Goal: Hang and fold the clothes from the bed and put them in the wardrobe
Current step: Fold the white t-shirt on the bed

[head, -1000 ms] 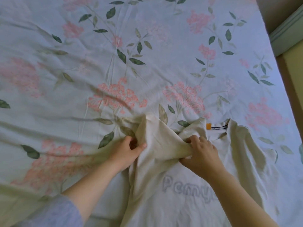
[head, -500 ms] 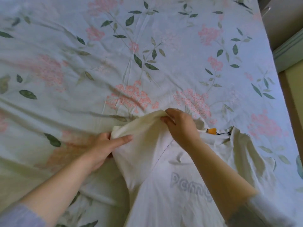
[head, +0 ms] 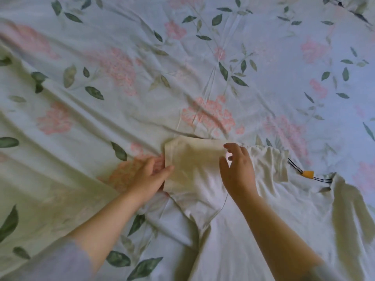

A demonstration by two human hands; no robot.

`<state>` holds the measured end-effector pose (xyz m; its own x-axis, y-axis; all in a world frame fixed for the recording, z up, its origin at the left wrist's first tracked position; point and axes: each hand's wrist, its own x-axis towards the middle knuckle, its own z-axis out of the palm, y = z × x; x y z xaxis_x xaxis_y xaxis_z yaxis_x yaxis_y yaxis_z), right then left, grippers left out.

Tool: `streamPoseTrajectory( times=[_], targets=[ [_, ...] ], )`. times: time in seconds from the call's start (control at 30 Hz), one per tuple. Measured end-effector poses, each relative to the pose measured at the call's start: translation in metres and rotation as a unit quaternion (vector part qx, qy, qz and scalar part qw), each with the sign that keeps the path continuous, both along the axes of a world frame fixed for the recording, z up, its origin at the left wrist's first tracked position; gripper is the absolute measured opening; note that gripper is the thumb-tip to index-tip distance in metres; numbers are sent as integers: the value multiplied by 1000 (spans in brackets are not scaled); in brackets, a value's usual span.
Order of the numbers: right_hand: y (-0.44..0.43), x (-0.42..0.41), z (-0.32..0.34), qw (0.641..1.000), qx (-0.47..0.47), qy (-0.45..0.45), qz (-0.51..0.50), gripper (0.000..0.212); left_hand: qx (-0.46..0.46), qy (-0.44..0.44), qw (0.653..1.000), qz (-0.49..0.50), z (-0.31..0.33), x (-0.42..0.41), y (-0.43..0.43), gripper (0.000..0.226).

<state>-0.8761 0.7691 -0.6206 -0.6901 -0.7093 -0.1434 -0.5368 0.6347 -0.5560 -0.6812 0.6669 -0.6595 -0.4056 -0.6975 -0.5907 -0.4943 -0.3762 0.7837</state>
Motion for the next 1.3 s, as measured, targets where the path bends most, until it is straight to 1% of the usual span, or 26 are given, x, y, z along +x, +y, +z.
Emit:
streamPoseTrajectory(
  times=[0.03,0.07,0.13,0.2,0.27,0.33,0.4,0.43,0.47,0.53,0.6,0.63,0.67,0.73,0.8,0.83,0.87,0.9,0.93,1.0,1.07,1.1,1.17,1.2,1.23,1.3],
  targets=[
    [11,3,-3,1000,4,-12,-4,32,43,17,999,15,-5,-3,-1,41],
    [20,6,-8,1000,13,-27,-2,31,108,50,993,21,-6,-7,-2,40],
    [29,12,-17,997,34,-64,4,32,247,122,961,18,-4,-11,-2,35],
    [31,23,-25,992,52,-116,-6,36,340,142,929,31,-1,-12,-1,29],
    [29,34,-32,984,38,-166,-54,35,394,151,906,37,-1,-13,2,35],
    [24,39,-35,970,3,-210,-119,26,438,181,879,57,-2,-14,4,56],
    [22,39,-37,955,-27,-251,-155,22,492,221,835,113,-3,-16,5,70],
    [22,38,-37,946,-41,-276,-164,23,509,234,817,134,-5,-17,5,70],
    [24,36,-36,936,-51,-303,-171,25,514,236,812,143,-5,-19,6,64],
    [31,32,-32,913,-67,-358,-184,29,494,217,831,135,-7,-24,11,52],
    [40,28,-25,897,-90,-394,-182,31,446,195,867,110,-7,-35,14,50],
    [44,28,-21,898,-100,-393,-170,31,407,178,890,99,-8,-41,12,50],
    [47,31,-17,907,-104,-379,-151,31,366,161,913,86,-5,-47,7,51],
    [49,41,-8,932,-109,-328,-109,28,267,132,954,47,2,-56,-11,49],
    [52,56,-1,948,-118,-284,-81,24,112,95,989,-5,7,-60,-28,41],
    [55,63,1,952,-122,-270,-72,22,18,74,996,-43,7,-60,-33,35],
    [57,69,3,957,-124,-256,-63,22,-70,56,992,-89,8,-60,-36,31],
    [59,73,3,962,-123,-237,-51,22,-141,40,979,-140,9,-60,-37,32],
    [60,76,2,969,-115,-214,-36,25,-190,24,964,-182,9,-61,-37,34],
    [58,81,-3,981,-77,-178,-7,35,-245,8,942,-231,8,-68,-39,29],
    [53,84,-12,987,-20,-160,27,52,-248,7,937,-248,11,-74,-45,19],
    [51,85,-17,987,10,-157,36,59,-237,3,937,-258,12,-75,-48,18],
    [47,84,-25,987,57,-143,37,66,-228,-11,928,-294,10,-79,-52,23],
    [45,84,-28,989,75,-126,32,67,-227,-12,925,-304,9,-82,-52,20],
    [42,86,-29,991,85,-101,25,69,-222,-4,929,-296,10,-85,-51,17],
    [39,94,-31,997,67,-44,17,72,-195,27,950,-244,14,-92,-51,23]
  ],
)
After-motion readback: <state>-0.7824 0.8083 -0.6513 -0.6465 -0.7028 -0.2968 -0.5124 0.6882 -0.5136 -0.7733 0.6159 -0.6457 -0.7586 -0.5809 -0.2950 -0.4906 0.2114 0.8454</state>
